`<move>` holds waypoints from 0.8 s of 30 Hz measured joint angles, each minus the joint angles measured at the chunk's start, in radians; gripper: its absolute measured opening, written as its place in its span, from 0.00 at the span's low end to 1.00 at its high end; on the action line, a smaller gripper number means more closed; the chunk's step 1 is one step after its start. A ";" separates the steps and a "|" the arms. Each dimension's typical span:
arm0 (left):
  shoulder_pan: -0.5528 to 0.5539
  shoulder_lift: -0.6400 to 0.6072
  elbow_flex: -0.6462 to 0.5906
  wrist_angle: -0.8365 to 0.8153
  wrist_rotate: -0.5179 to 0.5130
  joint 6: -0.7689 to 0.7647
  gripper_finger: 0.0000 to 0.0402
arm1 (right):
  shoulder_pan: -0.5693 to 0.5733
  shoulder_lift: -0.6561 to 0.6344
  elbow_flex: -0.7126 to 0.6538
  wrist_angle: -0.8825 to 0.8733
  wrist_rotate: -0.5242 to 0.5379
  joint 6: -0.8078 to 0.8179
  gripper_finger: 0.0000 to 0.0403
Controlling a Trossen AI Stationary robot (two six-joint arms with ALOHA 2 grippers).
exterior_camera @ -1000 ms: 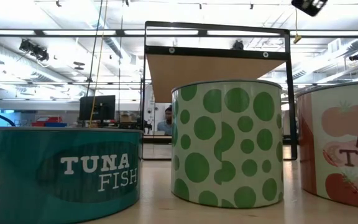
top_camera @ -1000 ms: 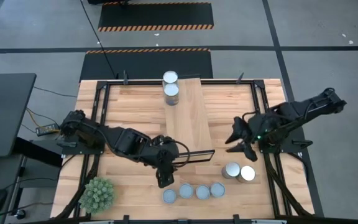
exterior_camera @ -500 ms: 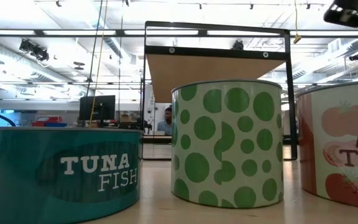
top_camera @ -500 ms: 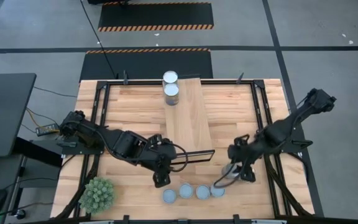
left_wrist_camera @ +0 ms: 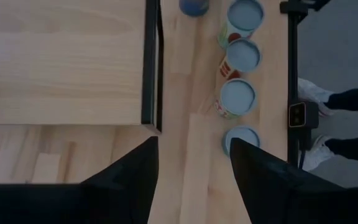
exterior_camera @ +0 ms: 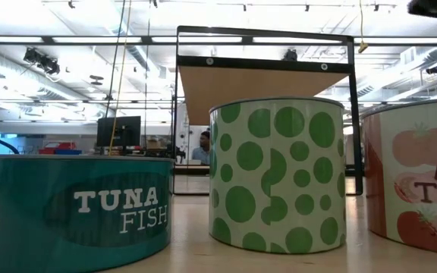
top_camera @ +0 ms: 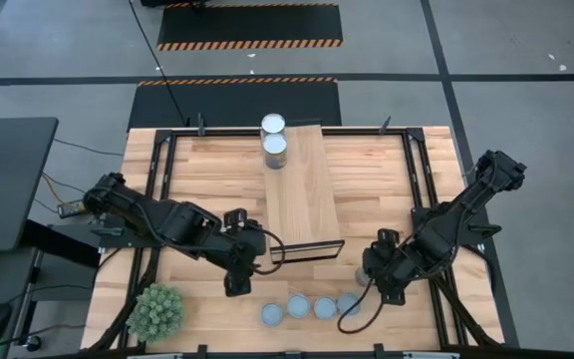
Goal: Pick and place cans onto a shelf
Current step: Put the canned oranges on the shelf
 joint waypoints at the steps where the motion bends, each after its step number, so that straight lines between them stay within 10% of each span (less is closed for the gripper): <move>1: -0.003 -0.008 0.000 -0.001 -0.003 0.000 0.51 | 0.000 0.001 0.000 -0.028 -0.014 0.032 0.78; 10: -0.019 -0.048 0.000 -0.002 -0.010 0.001 0.51 | 0.027 -0.051 -0.110 -0.034 -0.116 0.150 0.98; 24: -0.025 -0.047 0.000 -0.022 -0.013 -0.020 0.51 | 0.086 -0.055 -0.177 -0.003 -0.067 0.146 0.99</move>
